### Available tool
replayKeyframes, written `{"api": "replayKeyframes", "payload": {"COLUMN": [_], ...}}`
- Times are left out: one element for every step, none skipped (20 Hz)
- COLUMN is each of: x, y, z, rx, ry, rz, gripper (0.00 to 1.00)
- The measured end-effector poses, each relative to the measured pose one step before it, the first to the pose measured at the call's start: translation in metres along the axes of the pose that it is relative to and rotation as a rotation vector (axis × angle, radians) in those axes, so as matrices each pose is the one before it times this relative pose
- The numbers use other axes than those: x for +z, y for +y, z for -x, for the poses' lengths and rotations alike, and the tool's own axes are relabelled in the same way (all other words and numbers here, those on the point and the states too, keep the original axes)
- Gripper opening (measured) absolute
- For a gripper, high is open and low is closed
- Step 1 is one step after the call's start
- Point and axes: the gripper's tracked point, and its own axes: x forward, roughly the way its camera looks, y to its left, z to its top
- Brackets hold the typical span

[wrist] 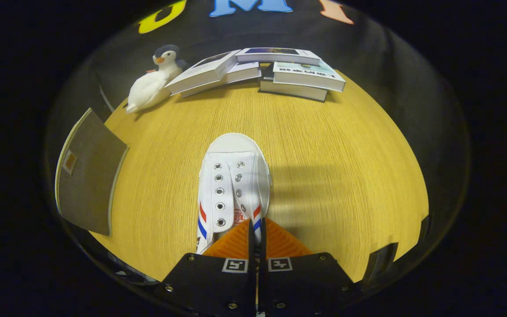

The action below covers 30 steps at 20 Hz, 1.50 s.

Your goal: Open the storage box then place both shoes into the box .Put the left shoe in first, then the right shoe, with the right side of both shoes facing outward in a uniform manner.

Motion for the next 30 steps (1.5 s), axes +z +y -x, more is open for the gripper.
{"api": "replayKeyframes", "payload": {"x": [-0.00303,-0.00183,0.00287,-0.00067,0.00037,-0.00036,0.00067,0.00131,0.00209,0.00352,0.00242,0.0019,0.00335,0.00239,0.00252,0.00214,0.00127,0.00287,-0.0002,0.00289,0.00007,0.00308,0.00058,0.00418,0.00069,0.00223,0.00156,0.00116,0.0013,-0.00082], "y": [0.00335,0.00251,0.00353,0.00103,0.00257,0.00392,0.00392,0.00447,0.00365,0.00457,0.00462,0.00672,0.00747,0.00761,0.00729,0.00809,0.00822,0.00892,0.00872,0.00955,0.00902,0.00979,0.00961,0.01089,0.01032,0.0109,0.00976,0.01073,0.01017,0.00911], "z": [0.0015,0.00292,0.00235,0.00072,0.00141,0.0031,0.00311,0.00437,0.0033,0.00328,0.00462,0.00419,0.00389,0.00378,0.00329,0.00323,0.00405,0.00362,0.00215,0.00248,0.00359,0.00326,0.00233,0.00335,0.00295,0.00264,0.00142,0.00297,0.00032,0.001], "rx": [0.01261,0.00967,0.00824,0.00486,0.00613,0.00871,0.01094,0.00865,0.00791,0.00715,0.0065,0.01145,0.01135,0.01047,0.01133,0.0109,0.01424,0.01434,0.0158,0.01623,0.01179,0.01057,0.01039,0.01207,0.01194,0.014,0.01073,0.01215,0.01237,0.00941], "ry": [0.01364,0.00058,0.00058,0.0106,-0.00576,0.00096,-0.00245,-0.00951,-0.00733,-0.00914,-0.01242,-0.00461,-0.01415,-0.00793,-0.00736,-0.00768,-0.00387,-0.01262,0.00438,-0.00436,-0.00168,-0.01075,-0.00024,-0.01225,-0.00363,-0.00299,-0.00664,-0.00782,0.00096,-0.00174], "rz": [-0.01178,-0.01615,-0.02668,-0.01431,-0.01753,-0.01431,-0.01668,-0.01444,-0.00818,-0.00792,-0.01383,-0.01044,-0.01558,-0.00886,-0.0081,-0.00954,-0.00635,-0.01385,-0.00661,-0.00795,-0.00063,-0.00105,0.00616,0.00208,0.00535,0.00513,0.00012,-0.00193,0.00305,-0.00175], "gripper": [0.02,0.02,0.0,0.0,0.0,0.0,0.0,0.0,0.0,0.0,0.0,0.0,0.0,0.0,0.0,0.0,0.0,0.0,0.0,0.0,0.0,0.0,0.0,0.0,0.0,0.0,0.0,0.0,0.0,0.0]}}
